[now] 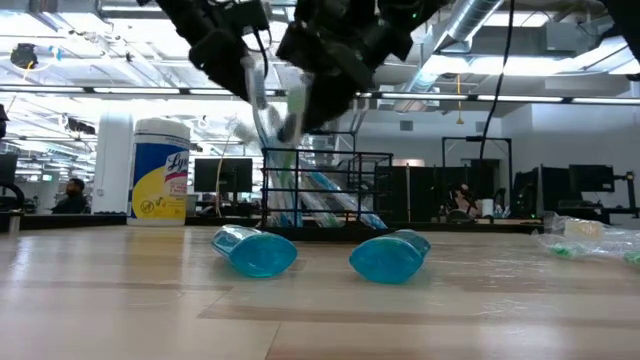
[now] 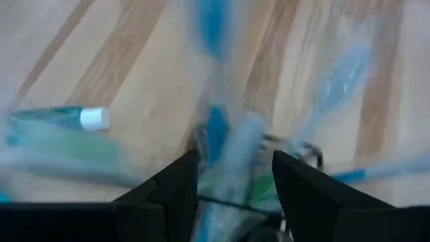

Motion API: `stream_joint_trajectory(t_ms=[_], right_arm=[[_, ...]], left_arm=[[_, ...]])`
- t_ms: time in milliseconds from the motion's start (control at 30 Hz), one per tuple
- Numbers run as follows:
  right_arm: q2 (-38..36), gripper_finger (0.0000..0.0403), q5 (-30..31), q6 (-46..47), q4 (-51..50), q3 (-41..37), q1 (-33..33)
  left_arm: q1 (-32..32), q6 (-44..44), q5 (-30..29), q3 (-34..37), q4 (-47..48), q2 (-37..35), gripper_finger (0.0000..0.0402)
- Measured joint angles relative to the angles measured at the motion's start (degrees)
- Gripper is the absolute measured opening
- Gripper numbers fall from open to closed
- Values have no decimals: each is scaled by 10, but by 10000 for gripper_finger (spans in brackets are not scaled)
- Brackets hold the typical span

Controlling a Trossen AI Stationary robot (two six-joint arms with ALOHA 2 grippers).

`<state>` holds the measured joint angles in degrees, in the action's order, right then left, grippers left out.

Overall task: Pick & Place toothbrushing station
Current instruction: Adjust toothbrushes inside the mesh

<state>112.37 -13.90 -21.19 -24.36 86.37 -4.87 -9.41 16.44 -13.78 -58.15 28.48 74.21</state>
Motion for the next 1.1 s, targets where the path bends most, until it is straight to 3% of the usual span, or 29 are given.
stream_joint_trajectory(t_ms=[367,733,867,1100], right_arm=[[4,172,-11,2,31,3,-1],[3,43,-32,4,-11,33,-6],[3,52,-44,1,-32,33,-9],[4,123,-43,-12,-25,33,-8]], left_arm=[[0,2,-3,6,-7,-52,191],[0,-2,-2,17,-4,-51,191],[0,1,-2,17,-4,-51,190],[-12,2,0,17,-4,-51,190]])
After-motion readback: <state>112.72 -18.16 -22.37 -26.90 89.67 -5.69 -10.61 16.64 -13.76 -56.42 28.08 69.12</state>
